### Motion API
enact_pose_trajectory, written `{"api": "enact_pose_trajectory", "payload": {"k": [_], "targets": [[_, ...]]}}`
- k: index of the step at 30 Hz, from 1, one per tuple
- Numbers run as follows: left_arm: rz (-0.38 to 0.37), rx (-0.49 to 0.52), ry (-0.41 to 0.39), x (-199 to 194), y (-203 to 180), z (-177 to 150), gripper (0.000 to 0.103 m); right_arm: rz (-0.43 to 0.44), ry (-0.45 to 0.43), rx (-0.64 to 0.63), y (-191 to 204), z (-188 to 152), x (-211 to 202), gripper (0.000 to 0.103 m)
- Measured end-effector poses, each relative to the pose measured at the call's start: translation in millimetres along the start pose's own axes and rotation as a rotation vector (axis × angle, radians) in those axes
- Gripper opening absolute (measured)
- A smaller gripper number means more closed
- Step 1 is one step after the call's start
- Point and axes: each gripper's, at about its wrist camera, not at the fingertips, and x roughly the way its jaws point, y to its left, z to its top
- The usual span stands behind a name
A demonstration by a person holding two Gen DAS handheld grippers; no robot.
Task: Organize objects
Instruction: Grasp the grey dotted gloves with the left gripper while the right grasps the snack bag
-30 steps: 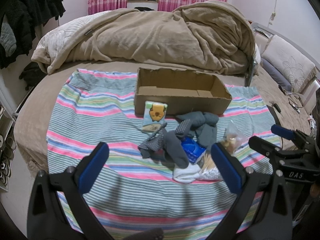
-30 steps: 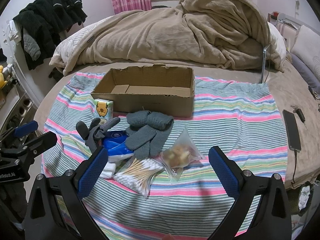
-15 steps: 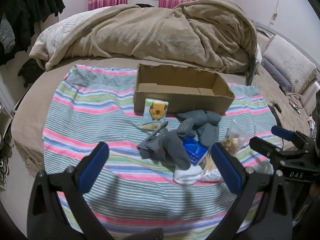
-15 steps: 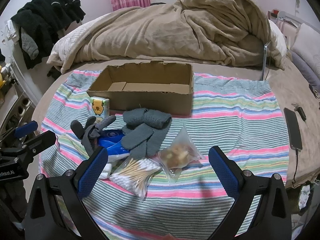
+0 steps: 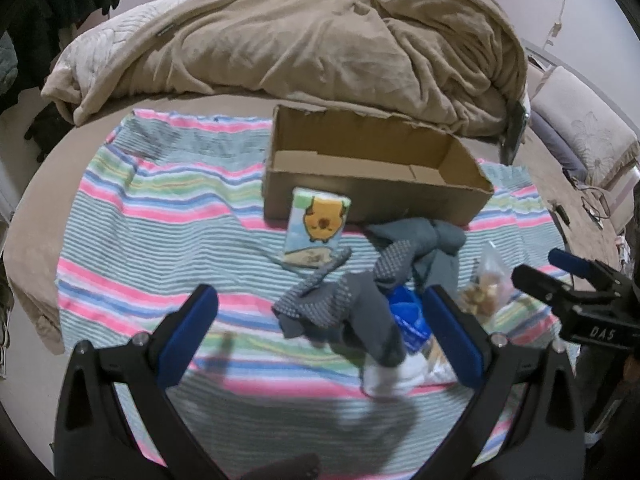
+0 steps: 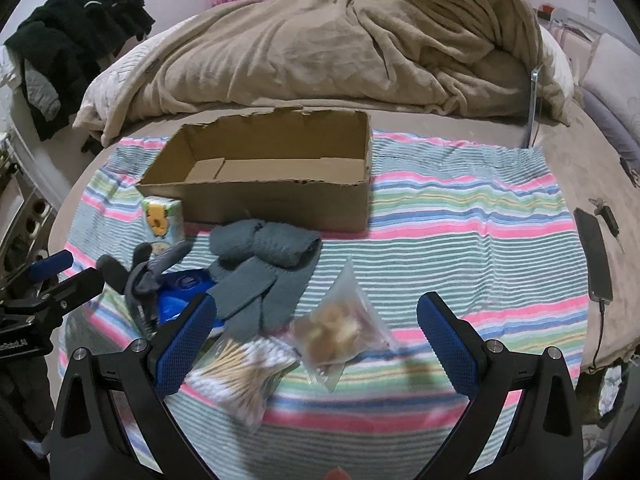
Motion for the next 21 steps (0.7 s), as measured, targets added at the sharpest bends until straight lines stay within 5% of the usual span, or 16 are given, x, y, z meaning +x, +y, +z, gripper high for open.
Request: {"api": "enact_pose_trajectory", "payload": {"k": [15,21], "targets": [[-0.101,0.017,0.118,60,-3,-7,0.099,-0.033,0.13,0.036,-28,-13,50,0.095],[-0.133,-0.021,0.14,71,3,-12,0.089,0.012,0.189,0.049,-32,-24,62,0.081]]}}
